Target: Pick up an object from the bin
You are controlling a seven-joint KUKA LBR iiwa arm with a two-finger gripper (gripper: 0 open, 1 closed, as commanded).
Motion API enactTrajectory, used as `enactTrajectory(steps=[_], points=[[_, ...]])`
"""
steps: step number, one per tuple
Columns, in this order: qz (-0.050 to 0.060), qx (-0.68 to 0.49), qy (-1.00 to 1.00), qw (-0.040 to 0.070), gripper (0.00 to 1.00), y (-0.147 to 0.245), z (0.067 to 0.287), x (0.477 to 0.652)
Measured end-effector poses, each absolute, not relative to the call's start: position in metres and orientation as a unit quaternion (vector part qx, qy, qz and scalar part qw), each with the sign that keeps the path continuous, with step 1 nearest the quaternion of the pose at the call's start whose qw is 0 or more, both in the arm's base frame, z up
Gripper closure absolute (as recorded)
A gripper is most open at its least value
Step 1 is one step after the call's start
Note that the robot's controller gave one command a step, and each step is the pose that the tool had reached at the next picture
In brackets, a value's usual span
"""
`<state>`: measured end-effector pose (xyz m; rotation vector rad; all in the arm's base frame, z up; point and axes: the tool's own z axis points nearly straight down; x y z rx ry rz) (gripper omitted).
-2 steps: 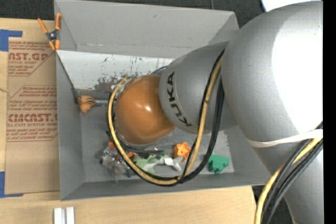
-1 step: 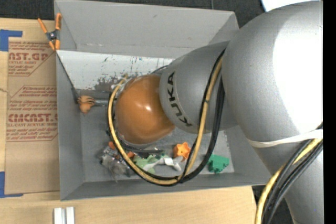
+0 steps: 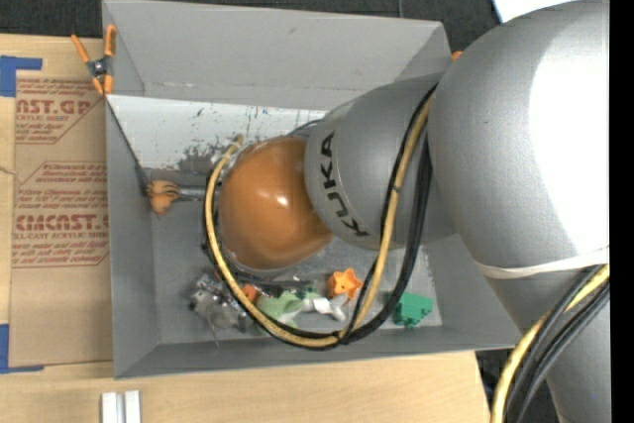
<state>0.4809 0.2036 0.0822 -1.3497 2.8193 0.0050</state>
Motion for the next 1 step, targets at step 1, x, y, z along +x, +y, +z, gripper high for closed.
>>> enactTrajectory(steps=[1], points=[[0.001,-0.432,0.902,0.008,1.00,0.2038,0.0913,0.4809]])
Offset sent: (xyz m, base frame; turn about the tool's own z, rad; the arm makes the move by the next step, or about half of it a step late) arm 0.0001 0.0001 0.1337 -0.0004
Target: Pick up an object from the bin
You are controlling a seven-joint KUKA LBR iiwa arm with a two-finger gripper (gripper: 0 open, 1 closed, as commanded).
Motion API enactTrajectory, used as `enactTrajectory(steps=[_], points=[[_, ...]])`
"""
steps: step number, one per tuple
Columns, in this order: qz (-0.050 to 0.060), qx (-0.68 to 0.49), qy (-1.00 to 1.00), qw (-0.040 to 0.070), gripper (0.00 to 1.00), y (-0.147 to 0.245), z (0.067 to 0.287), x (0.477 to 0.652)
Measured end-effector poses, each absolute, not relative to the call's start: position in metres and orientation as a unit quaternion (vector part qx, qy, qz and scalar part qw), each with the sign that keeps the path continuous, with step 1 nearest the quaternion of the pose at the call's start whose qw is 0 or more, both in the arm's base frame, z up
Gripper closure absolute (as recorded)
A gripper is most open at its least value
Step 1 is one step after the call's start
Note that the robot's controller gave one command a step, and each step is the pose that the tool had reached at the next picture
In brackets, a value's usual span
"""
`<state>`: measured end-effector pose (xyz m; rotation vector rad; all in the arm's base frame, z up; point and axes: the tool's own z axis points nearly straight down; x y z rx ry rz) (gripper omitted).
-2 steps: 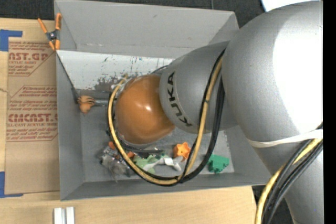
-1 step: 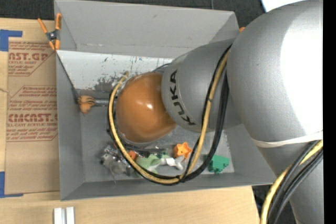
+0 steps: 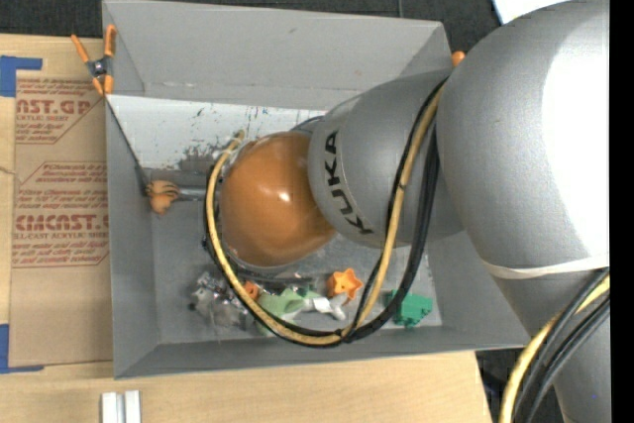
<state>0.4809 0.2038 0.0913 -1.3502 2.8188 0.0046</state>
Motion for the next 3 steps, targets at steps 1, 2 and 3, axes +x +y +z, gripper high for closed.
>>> enactTrajectory(steps=[1,2,3], points=[[0.002,-0.432,0.902,0.002,1.00,0.203,0.118,0.478],[0.002,-0.432,0.902,0.007,1.00,0.204,0.172,0.480],[0.002,-0.432,0.902,0.007,1.00,0.204,0.205,0.481]])
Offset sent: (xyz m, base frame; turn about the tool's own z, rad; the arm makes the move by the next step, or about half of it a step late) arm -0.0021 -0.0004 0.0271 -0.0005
